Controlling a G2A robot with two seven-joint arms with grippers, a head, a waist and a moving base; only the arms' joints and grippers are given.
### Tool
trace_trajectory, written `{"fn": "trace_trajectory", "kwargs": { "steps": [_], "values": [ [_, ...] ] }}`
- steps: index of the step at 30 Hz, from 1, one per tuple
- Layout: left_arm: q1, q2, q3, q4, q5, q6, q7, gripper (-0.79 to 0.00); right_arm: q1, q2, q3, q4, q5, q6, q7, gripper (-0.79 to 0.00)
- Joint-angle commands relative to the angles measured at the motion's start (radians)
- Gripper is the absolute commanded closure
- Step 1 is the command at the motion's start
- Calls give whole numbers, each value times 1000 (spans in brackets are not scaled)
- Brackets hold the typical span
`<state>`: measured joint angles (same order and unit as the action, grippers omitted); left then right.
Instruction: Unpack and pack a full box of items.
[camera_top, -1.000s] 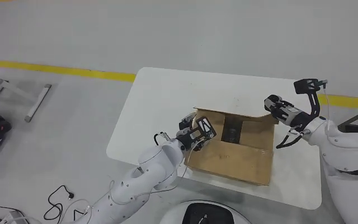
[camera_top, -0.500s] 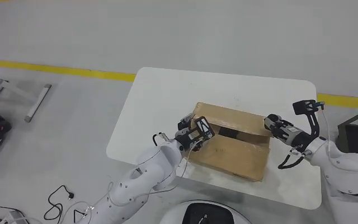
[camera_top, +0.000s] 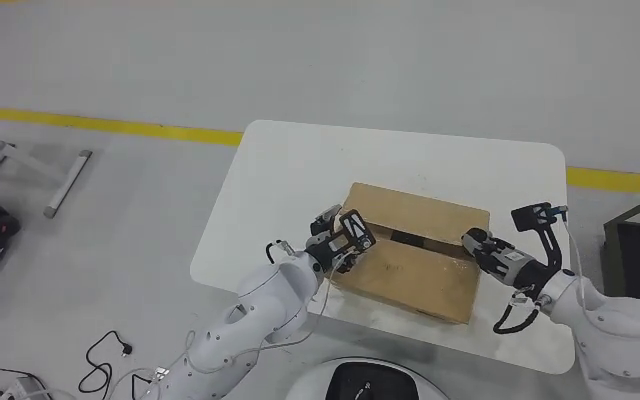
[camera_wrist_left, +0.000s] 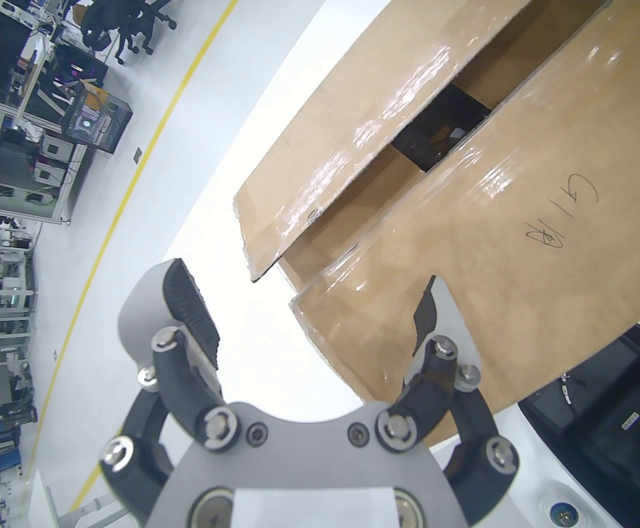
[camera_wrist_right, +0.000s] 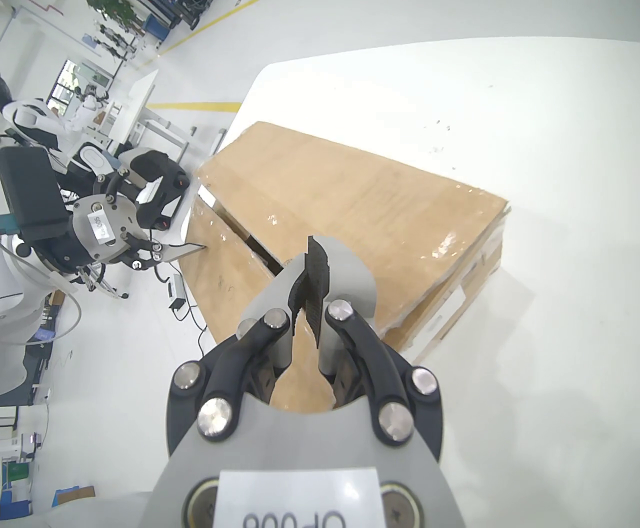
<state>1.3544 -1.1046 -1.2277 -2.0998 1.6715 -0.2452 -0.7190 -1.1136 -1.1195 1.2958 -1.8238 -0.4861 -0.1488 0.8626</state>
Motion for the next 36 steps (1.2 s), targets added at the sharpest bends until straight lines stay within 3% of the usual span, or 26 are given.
{"fn": "trace_trajectory", "kwargs": {
  "steps": [1, 17, 27, 32, 36],
  "values": [
    [2, -1, -3, 4, -2, -2, -2, -785, -5, 0, -6, 4, -4, 5, -6, 0],
    [-13, -14, 3, 35, 8, 17, -16, -785, 19, -7, -77, 35, -24, 55, -36, 0],
    [-15, -18, -34, -26, -64, -15, 11, -785, 58, -13, -115, 71, -35, 65, -44, 0],
    [-55, -24, -27, -19, -89, -18, 0, -785, 60, -15, -125, 74, -43, 71, -52, 0],
    [-102, -33, 14, 47, -28, 23, -3, -785, 59, -15, -127, 73, -46, 73, -57, 0]
  ]
}}
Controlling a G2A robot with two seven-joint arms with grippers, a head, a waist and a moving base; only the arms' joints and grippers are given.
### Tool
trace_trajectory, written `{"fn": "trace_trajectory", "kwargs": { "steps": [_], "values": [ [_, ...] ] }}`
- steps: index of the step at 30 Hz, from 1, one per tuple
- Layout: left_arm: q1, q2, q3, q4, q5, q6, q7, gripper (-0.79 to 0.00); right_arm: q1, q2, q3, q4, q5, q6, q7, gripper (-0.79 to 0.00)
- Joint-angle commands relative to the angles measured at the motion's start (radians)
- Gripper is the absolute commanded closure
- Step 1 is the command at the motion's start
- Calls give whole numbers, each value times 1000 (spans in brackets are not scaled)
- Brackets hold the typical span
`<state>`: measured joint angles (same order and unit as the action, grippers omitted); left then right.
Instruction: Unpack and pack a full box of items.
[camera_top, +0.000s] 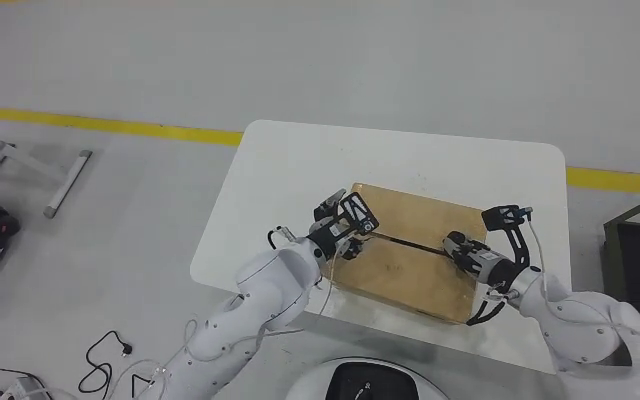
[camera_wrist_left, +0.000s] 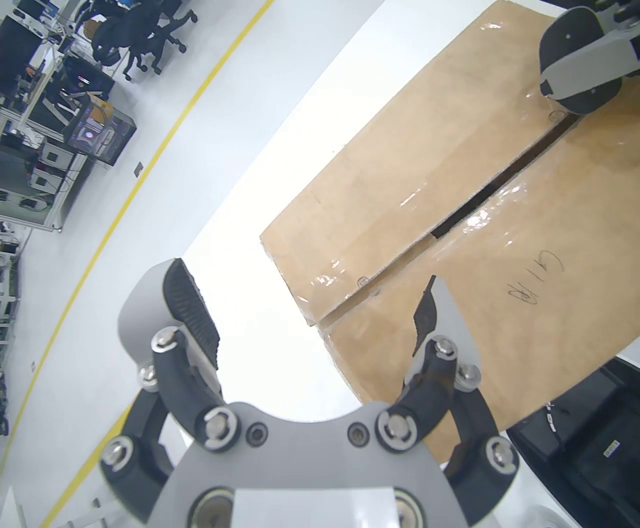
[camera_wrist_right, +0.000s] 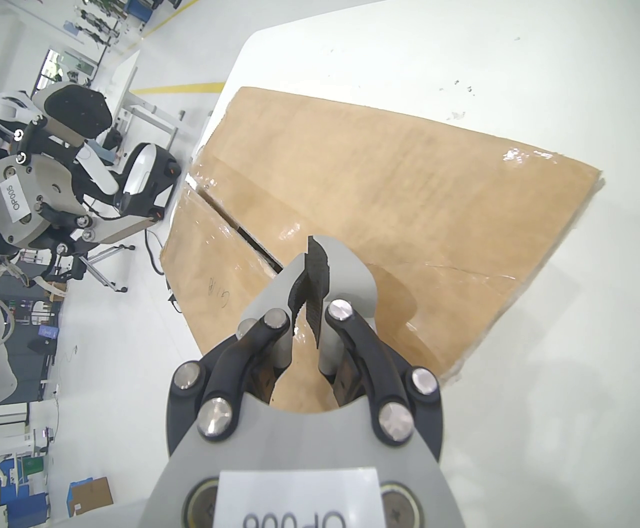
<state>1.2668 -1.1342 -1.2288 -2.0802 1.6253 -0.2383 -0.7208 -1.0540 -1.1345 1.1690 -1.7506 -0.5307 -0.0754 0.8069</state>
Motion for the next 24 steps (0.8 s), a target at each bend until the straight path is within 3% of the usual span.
{"fn": "trace_trajectory", "kwargs": {
  "steps": [1, 5, 13, 19, 24],
  "values": [
    [-30, -5, 23, 50, 43, 31, -4, -785, -1, 0, -1, 0, -5, 0, -3, 0],
    [-78, -18, 46, 122, 46, 89, -26, -785, -6, 1, 1, -5, -13, 1, -8, 0],
    [-124, -34, 67, 219, 19, 117, -73, -785, -14, 3, 12, -21, -32, 12, -32, 0],
    [-116, -39, 58, 218, 8, 122, -73, -785, -45, 1, 48, -97, -47, 13, -191, 0],
    [-110, -41, 48, 212, 8, 117, -69, -785, -76, -7, -7, -106, -95, 28, -252, 0]
  ]
}}
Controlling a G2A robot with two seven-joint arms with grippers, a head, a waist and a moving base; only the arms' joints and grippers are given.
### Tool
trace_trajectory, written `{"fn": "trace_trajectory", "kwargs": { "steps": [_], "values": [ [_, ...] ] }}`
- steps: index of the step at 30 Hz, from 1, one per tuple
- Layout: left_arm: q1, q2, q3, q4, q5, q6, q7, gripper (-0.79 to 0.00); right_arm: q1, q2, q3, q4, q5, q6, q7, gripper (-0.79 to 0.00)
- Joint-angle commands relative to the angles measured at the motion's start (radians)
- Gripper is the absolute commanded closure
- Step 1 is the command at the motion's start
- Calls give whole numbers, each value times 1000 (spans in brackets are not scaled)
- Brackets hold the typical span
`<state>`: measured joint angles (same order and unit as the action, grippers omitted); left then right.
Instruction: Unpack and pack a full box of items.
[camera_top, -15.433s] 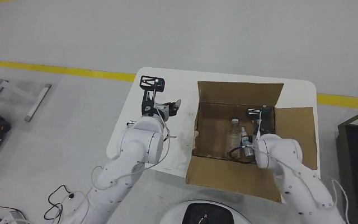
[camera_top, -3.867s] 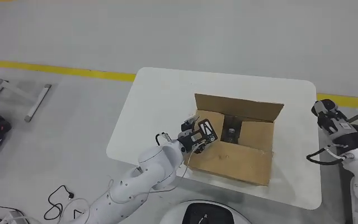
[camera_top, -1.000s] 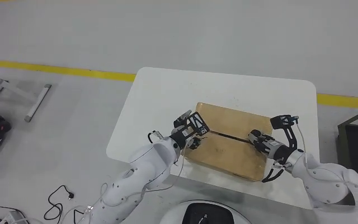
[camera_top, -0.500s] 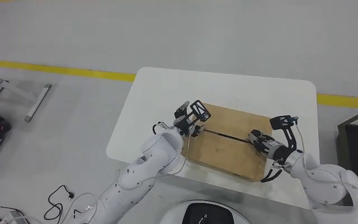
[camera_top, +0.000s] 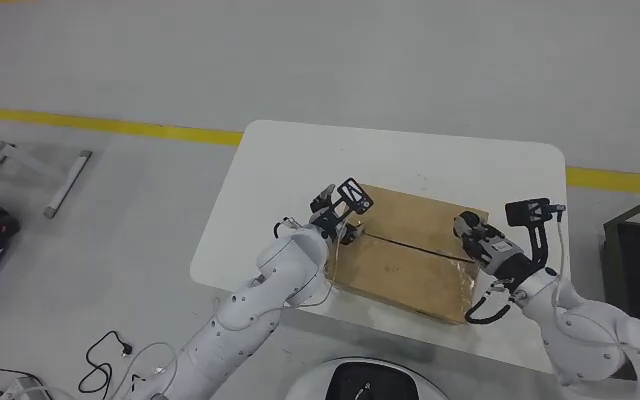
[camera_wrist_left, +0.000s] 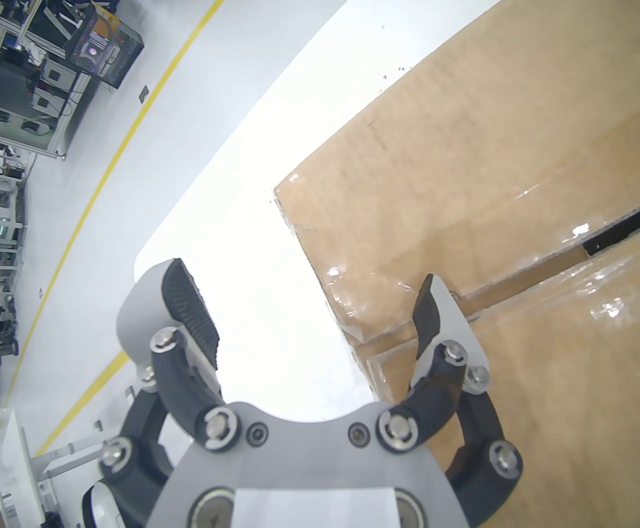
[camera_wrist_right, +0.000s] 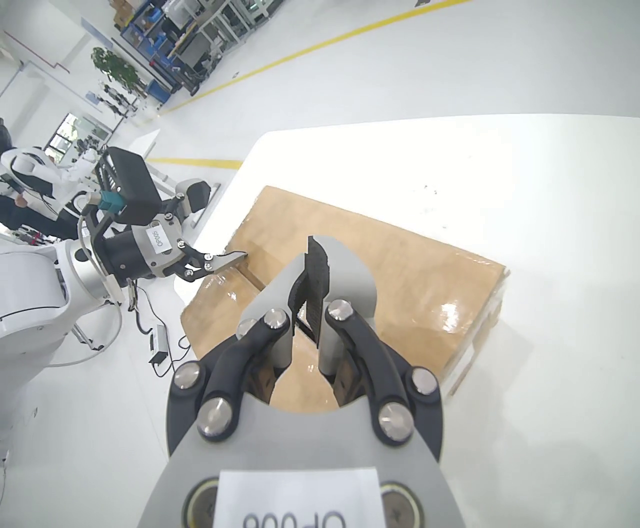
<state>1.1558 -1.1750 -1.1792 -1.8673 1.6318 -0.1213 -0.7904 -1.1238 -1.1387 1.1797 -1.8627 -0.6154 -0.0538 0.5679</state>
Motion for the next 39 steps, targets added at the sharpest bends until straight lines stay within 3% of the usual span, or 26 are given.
{"fn": "trace_trajectory", "kwargs": {
  "steps": [1, 8, 12, 17, 22, 33, 39],
  "values": [
    [3, -1, -4, -2, 2, -1, 1, -785, -11, -5, -31, 14, -19, 17, -27, 0],
    [18, -1, -20, -26, 22, -30, -16, -785, -29, -19, -112, 76, -105, 43, -89, 0],
    [51, 7, -40, -103, 124, -68, -59, -785, -23, -24, -121, 98, -115, 44, -101, 0],
    [176, 24, -81, -234, 289, -138, -102, -785, -20, -27, -116, 109, -113, 38, -103, 0],
    [317, 32, -143, -305, 288, -158, -116, -785, -19, -29, -111, 116, -111, 29, -99, 0],
    [317, 32, -144, -303, 285, -152, -111, -785, -12, -32, -93, 117, -120, 4, -72, 0],
    [317, 20, -173, -243, 223, -31, -127, -785, -18, -31, -77, 100, -119, -4, -60, 0]
  ]
}}
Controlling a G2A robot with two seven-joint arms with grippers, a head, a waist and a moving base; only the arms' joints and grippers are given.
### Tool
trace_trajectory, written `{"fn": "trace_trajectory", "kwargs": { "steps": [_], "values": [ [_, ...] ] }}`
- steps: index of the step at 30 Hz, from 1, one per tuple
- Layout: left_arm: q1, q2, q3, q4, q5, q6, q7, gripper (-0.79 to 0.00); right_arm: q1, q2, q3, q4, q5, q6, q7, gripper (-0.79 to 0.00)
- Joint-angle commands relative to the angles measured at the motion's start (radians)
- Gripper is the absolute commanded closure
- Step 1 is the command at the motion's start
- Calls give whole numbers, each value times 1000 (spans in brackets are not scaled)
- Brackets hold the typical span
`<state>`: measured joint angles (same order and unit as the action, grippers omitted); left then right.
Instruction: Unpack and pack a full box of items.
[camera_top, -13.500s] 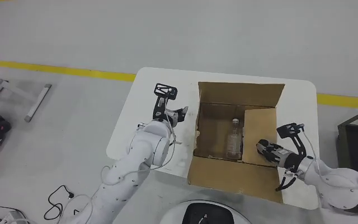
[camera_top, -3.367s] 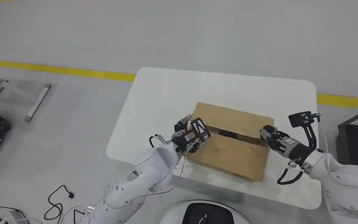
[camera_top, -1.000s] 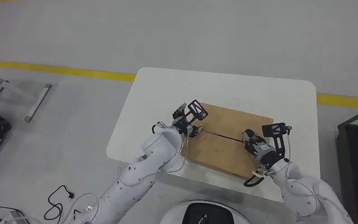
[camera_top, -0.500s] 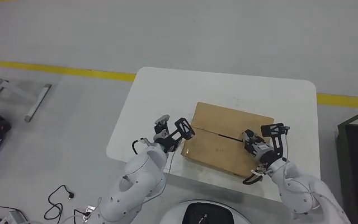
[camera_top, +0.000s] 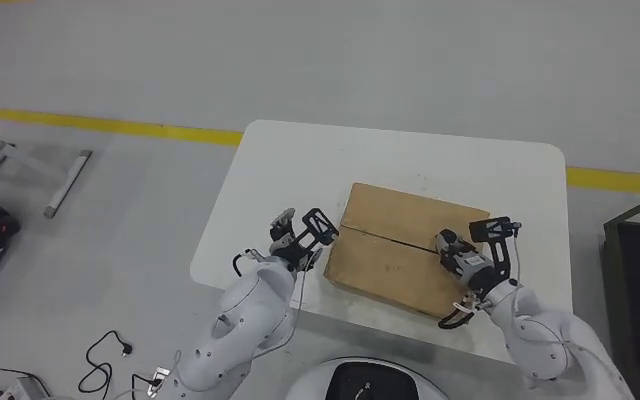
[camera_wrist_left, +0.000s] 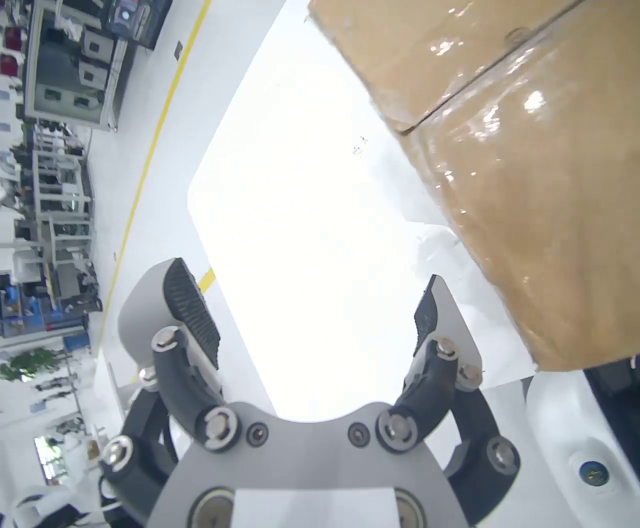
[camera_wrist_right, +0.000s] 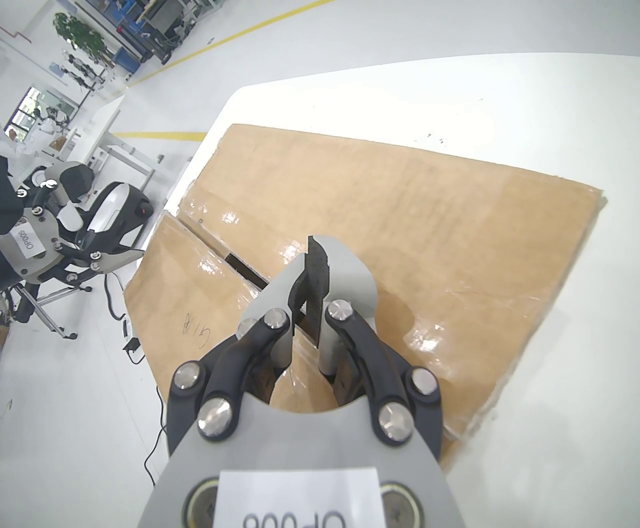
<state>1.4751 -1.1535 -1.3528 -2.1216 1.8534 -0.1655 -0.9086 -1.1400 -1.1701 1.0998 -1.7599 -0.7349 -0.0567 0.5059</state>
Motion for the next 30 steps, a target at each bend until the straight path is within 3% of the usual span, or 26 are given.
{"fn": "trace_trajectory", "kwargs": {
  "steps": [1, 8, 22, 30],
  "values": [
    [-4, -3, 0, 23, 2, 22, -15, -785, -4, 0, 6, -5, 0, -3, 3, 0],
    [-28, -13, 31, 120, -13, 12, -20, -785, -9, 0, 13, -8, -11, -12, 12, 0],
    [-73, -36, 77, 96, -309, -47, 29, -785, 42, 0, 32, 11, -85, -18, 83, 0],
    [-61, -35, 67, 114, -232, -10, -1, -785, 28, 1, 45, 17, -94, -20, 88, 0]
  ]
}}
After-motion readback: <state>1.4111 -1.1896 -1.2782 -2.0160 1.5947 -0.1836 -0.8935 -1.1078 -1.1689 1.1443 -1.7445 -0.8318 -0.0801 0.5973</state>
